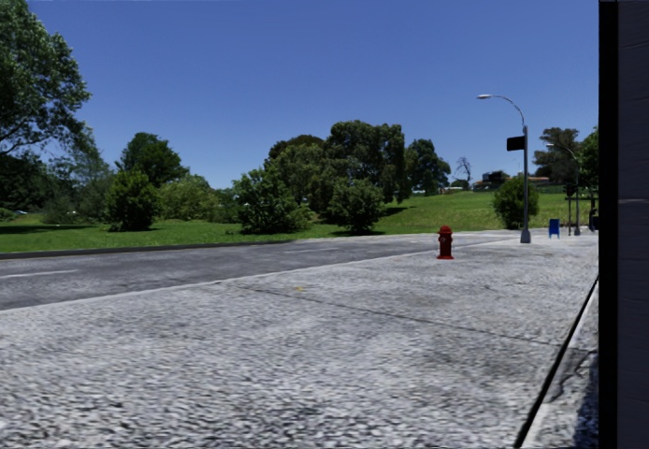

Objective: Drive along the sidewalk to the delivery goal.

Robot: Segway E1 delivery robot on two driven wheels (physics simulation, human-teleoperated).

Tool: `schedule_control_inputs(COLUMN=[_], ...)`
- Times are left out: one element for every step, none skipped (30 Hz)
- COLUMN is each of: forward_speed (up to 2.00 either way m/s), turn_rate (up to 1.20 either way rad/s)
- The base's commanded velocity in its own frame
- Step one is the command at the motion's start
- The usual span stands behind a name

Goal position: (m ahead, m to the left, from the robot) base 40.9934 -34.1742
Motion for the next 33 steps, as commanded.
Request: schedule_control_inputs(forward_speed=[2.00,2.00,2.00,2.00,2.00,2.00,2.00,2.00,2.00,2.00,2.00,2.00,2.00,2.00,2.00,2.00,2.00,2.00,2.00,2.00,2.00,2.00,2.00,2.00,2.00,2.00,2.00,2.00,2.00,2.00,2.00,2.00,2.00], turn_rate=[0.00,0.00,0.00,0.00,0.00,0.00,0.00,-0.15,-0.15,-0.30,-0.36,-0.39,-0.39,-0.39,-0.39,-0.39,-0.40,-0.40,-0.40,-0.40,-0.40,-0.40,-0.41,-0.41,-0.41,-0.41,-0.41,-0.41,-0.41,-0.41,-0.41,-0.41,-0.41])
